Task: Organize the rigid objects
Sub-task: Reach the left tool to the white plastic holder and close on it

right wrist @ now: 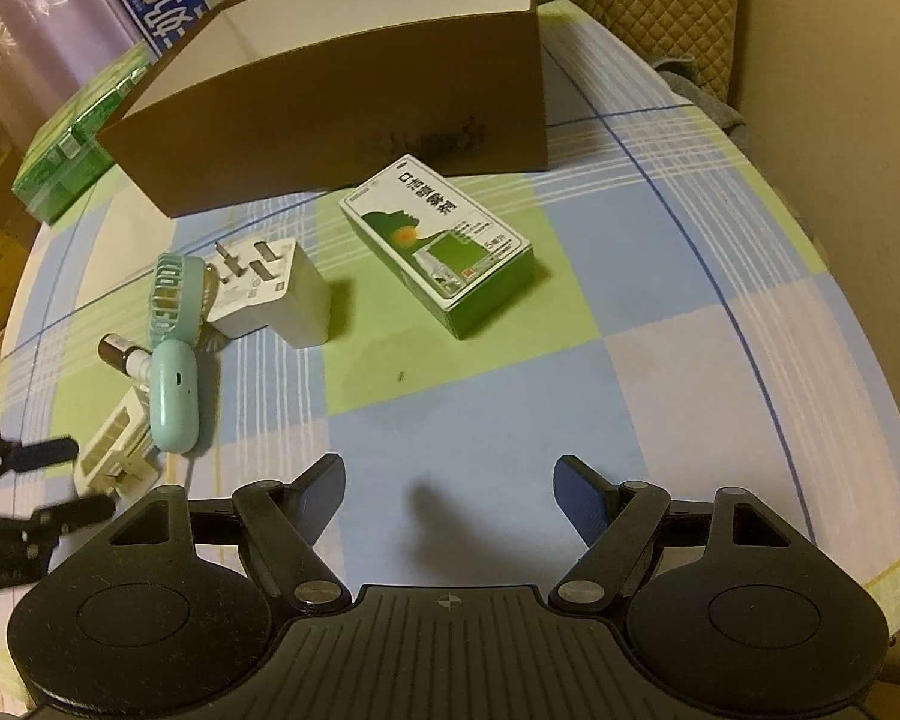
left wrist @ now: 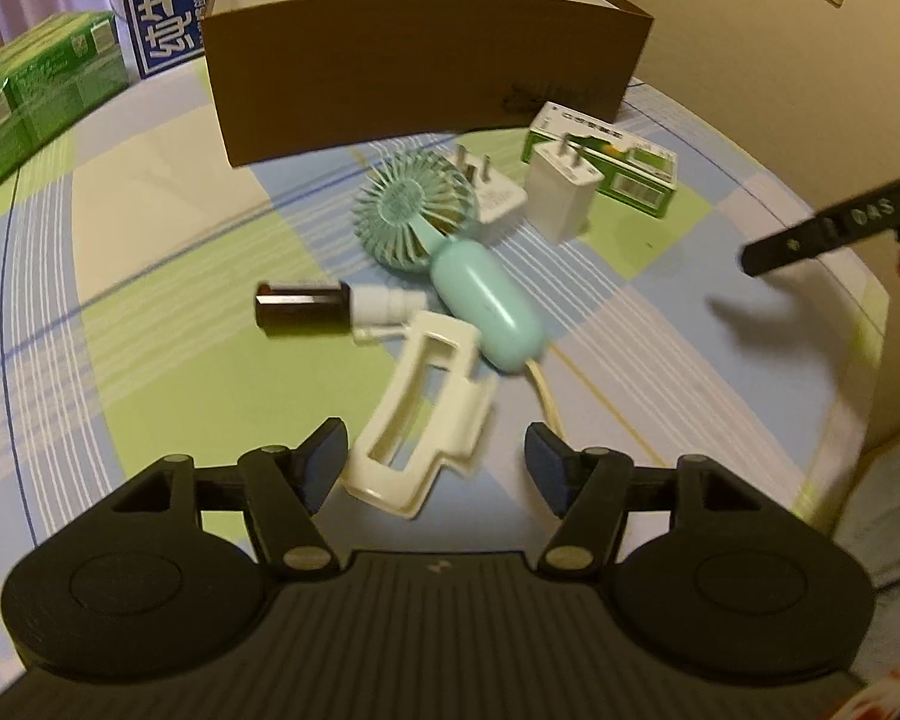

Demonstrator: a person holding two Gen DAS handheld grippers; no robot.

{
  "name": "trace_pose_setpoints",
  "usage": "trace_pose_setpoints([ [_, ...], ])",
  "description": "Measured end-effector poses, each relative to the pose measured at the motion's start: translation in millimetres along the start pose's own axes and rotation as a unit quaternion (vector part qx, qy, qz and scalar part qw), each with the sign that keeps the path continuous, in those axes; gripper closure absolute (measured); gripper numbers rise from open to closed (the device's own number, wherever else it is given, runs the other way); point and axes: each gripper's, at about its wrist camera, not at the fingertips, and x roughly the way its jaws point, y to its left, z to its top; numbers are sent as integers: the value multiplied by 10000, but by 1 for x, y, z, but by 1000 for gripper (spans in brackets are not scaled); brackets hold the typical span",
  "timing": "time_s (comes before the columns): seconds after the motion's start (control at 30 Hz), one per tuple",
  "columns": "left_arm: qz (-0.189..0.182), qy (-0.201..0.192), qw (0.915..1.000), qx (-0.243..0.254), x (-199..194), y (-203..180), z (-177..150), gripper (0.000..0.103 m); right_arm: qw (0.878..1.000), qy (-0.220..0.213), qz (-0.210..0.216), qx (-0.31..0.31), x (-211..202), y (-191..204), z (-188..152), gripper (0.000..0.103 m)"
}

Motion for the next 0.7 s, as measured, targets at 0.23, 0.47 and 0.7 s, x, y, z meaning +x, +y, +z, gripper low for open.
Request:
trace_pose_setpoints([
  [0.23, 63, 313, 9992, -235, 1, -13, -8, 56, 9999, 65, 50, -113, 4, 3, 1, 29],
  [0.47, 221, 212, 9970, -711, 5, -8, 12, 50, 9999, 85, 15, -57, 4, -4, 0, 29],
  [0.7, 426, 426, 9932, -1000, 24, -11, 25, 55, 10000, 18, -17, 29, -1, -14, 1, 29],
])
